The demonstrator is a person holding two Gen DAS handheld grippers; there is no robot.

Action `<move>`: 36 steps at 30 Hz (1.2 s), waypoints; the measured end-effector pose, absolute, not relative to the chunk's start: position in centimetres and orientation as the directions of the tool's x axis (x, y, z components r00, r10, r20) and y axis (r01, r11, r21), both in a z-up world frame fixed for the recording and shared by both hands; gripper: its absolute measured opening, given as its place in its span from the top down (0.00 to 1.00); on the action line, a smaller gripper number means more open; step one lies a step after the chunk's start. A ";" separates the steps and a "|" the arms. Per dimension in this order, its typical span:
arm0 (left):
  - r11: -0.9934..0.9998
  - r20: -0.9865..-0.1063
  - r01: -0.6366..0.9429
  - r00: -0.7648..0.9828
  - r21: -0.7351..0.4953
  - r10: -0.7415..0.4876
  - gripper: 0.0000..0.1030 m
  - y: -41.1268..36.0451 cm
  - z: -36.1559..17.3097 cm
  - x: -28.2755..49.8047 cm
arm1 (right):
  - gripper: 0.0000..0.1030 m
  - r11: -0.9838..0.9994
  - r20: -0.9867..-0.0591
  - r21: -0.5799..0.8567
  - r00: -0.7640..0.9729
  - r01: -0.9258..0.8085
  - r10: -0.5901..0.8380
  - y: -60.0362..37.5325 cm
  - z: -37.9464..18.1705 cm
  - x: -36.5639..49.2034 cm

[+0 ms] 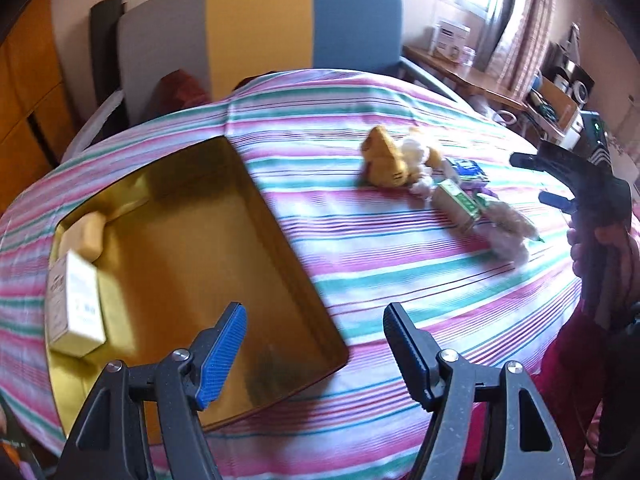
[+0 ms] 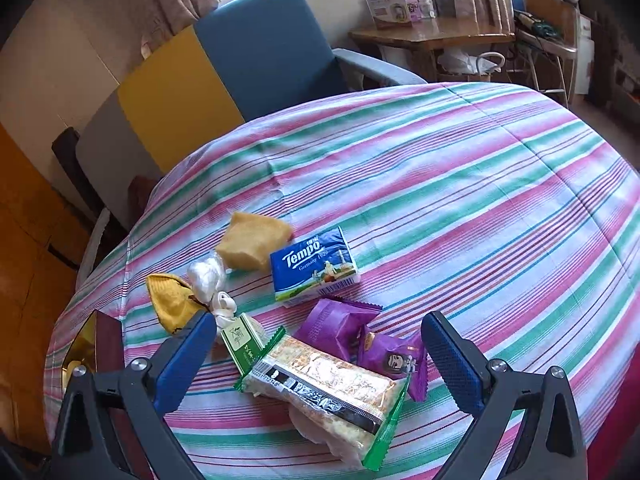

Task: Organize objects
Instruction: 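Grasp the yellow knitted toy with the left gripper while the right gripper moves toward the items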

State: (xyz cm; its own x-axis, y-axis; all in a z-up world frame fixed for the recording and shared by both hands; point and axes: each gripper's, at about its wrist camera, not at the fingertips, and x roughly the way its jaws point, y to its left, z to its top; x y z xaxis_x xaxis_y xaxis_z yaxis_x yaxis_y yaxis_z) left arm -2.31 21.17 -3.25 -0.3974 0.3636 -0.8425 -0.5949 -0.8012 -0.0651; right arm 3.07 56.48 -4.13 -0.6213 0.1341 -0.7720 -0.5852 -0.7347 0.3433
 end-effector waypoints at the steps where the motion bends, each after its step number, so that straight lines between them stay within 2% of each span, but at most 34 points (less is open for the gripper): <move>1: -0.796 -0.844 -0.602 -0.391 -0.068 0.368 0.30 21.6 -3.3 -2.4 | 0.00 -0.732 -0.770 0.350 -0.624 -0.585 0.130 56.5 -4.2 3.1; 13: -0.783 -0.852 -0.597 -0.307 -0.174 0.423 0.40 27.2 -3.9 -5.8 | 0.00 -0.722 -0.762 0.388 -0.640 -0.573 0.098 56.7 -4.1 3.3; 36: -0.792 -0.850 -0.563 -0.277 -0.234 0.448 0.42 36.2 -7.9 -14.5 | 0.00 -0.742 -0.743 0.426 -0.668 -0.517 0.039 56.0 -3.9 2.9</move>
